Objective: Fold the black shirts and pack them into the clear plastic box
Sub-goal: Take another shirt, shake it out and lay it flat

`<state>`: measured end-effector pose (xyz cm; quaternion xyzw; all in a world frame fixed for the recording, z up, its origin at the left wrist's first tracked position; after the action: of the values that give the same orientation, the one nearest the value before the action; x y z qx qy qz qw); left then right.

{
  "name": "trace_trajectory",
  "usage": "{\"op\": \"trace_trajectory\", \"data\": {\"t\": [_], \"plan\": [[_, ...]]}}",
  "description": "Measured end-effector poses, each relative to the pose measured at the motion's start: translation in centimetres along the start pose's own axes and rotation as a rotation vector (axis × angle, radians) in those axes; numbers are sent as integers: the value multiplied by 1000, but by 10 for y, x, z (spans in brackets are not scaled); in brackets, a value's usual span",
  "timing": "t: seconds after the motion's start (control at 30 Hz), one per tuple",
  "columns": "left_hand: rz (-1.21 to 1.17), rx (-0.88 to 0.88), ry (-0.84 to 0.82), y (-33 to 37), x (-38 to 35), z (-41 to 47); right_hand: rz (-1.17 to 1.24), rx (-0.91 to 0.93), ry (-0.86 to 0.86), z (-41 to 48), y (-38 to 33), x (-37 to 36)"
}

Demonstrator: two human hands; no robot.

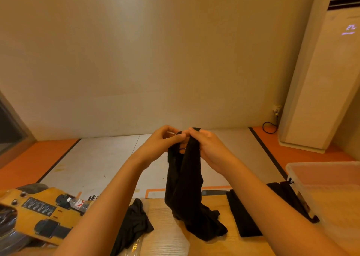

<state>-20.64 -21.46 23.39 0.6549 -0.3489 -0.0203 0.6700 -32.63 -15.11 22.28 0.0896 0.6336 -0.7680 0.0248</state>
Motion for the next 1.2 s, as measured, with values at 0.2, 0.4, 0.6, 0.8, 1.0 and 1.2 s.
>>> {"op": "trace_trajectory", "data": {"t": [0.2,0.4,0.6,0.8,1.0,1.2], "plan": [[-72,51,69,-31,11,-11,165,11,64,6,-12,3],[-172,-24,-14,-20,2,-12,156,-2,-4,7,-16,-4],[-584,47,384,-33,64,-15,190,-76,259,12,-32,54],[-685,23,626,-35,103,-16,209,-146,366,8,-36,95],[-533,-68,625,-16,107,-12,186,-62,374,3,-54,96],[-404,-144,606,5,113,-12,153,93,352,4,-84,94]]}}
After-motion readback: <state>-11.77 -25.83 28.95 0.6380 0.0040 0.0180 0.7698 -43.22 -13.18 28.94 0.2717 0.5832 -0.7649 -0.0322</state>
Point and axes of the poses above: each hand's wrist, its own z-axis towards the middle knuckle, its own x-axis out of the back of the hand, y = z × x, the point moved 7 cm from there along z, towards the middle knuckle, and after that the axes turned 8 degrees about x, right-handed, at the moved point
